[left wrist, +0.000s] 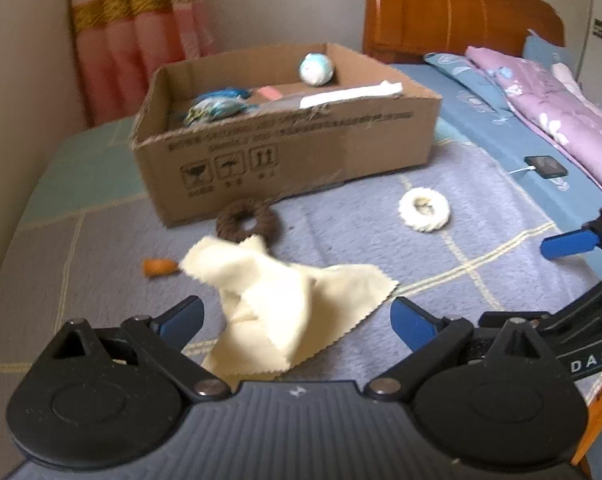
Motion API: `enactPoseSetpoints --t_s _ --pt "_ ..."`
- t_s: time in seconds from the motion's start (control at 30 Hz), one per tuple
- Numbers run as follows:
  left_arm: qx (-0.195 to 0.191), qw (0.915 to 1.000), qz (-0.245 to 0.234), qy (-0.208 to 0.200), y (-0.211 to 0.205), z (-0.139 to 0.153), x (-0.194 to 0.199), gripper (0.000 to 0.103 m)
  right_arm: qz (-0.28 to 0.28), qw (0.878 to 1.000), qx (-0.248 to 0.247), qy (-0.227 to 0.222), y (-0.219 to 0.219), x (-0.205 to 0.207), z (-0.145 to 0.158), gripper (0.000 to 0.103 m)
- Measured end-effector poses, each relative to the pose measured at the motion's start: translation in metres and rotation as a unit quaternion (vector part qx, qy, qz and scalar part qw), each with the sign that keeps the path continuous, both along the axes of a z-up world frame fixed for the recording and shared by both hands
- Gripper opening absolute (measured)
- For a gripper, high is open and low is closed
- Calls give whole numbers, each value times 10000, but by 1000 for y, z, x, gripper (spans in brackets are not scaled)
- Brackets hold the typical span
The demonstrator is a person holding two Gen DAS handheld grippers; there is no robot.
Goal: Organize soft objects
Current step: 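Close the left tool on the yellow cloth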
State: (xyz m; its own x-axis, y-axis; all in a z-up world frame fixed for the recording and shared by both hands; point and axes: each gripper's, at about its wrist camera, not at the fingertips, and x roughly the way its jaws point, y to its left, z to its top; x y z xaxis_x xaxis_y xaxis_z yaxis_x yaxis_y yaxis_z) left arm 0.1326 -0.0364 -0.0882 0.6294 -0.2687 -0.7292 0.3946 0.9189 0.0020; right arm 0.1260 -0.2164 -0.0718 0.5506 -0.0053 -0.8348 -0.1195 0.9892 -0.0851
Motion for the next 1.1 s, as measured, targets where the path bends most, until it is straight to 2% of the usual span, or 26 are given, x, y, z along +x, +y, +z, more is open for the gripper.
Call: enactPoseSetpoints --t_s 0.27,0.47,0.5,0.57,0.63,0.7,0.77,0.97,1.1 --pt "397 9992 36 22 -21 -9 2 100 -36 10000 68 45 -3 3 -5 103" --pt "119 9989 433 130 -16 -13 10 99 -44 9998 165 49 -6 4 -6 103" --pt "87 9989 450 123 -15 -12 10 97 -44 9998 178 49 -7 4 -6 103" --pt "47 9990 445 67 -13 -9 9 75 -43 9998 192 50 -7 4 -7 103" --pt "12 9990 440 42 -12 -6 8 59 -39 9998 202 45 -7 4 -7 103" --pt "6 9988 488 21 -11 -5 8 54 -36 9998 205 40 -7 5 -7 103" --pt "13 9987 500 -21 -10 -4 6 44 -32 9998 192 35 -6 5 -7 103" --pt "24 9986 518 -41 -5 -1 6 33 14 9999 127 0 -5 5 -5 103" --pt "73 9979 642 -49 5 0 6 33 81 9998 96 -138 -6 6 -3 103"
